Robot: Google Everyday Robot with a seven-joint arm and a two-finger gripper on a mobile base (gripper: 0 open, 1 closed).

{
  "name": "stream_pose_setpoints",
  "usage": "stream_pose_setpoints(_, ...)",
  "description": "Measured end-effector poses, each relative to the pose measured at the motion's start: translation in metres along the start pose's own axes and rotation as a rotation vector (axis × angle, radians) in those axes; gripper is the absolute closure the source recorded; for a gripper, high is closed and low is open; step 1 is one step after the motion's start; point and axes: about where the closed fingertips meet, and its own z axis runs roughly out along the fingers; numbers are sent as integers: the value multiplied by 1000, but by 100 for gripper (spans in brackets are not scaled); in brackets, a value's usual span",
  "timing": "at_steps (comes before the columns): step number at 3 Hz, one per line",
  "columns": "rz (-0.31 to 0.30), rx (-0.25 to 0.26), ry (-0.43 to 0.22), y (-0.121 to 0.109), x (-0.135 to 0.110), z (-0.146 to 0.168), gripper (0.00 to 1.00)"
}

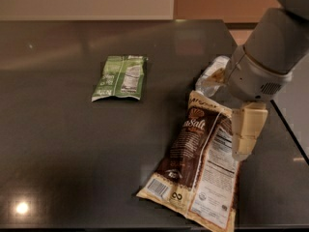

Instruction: Pick brown chip bag

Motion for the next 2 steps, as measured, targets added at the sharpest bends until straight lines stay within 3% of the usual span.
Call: stream_pose_setpoints(2, -76, -48, 22, -1, -5, 34, 0)
